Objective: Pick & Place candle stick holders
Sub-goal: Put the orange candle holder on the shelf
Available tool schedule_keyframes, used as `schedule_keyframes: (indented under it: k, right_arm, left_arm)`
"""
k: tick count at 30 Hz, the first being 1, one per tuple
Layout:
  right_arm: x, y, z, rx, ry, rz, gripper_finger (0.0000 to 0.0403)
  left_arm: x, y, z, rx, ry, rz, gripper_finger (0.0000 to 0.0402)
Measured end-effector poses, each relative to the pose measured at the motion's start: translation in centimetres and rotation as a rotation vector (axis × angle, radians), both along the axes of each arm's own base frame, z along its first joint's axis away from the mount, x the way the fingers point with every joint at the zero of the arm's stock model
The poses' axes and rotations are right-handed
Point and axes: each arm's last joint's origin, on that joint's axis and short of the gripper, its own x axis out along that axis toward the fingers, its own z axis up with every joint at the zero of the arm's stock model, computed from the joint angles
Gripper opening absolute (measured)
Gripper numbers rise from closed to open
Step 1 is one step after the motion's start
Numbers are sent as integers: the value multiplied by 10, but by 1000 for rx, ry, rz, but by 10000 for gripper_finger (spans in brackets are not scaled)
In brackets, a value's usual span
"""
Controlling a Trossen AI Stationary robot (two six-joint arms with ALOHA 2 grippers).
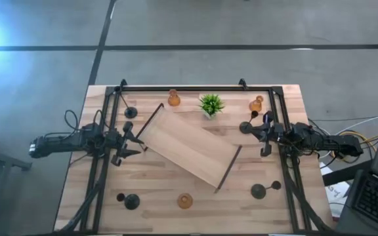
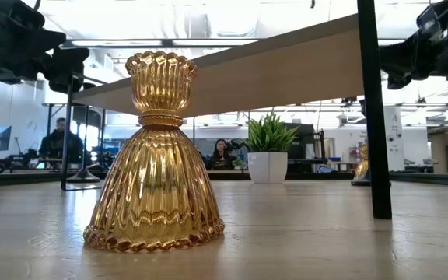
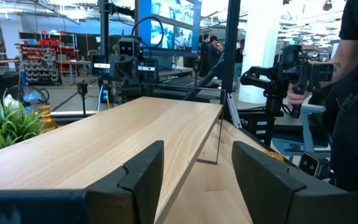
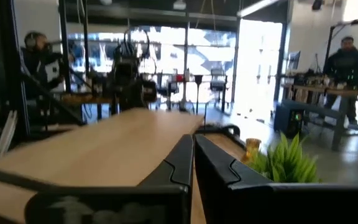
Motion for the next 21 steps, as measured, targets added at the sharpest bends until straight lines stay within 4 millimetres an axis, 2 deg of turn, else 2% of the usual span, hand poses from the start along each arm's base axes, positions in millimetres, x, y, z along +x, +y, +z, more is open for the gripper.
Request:
schedule_keyframes:
  k: [7,13,17,21]
  right_arm:
    - [-6,0,20,-3,-219,1,8]
    - [-30,1,55,-35,-647,-11,8]
    - [-47,1,87,-99,-795,-54,8]
    - [-56,1,132,-201,-748,-115,8]
  left_arm:
    - [0,0,0,0,-1,0,195]
    - [0,0,0,0,0,0,195]
    - [0,0,0,0,0,0,195]
    - [0,0,0,0,0,0,195]
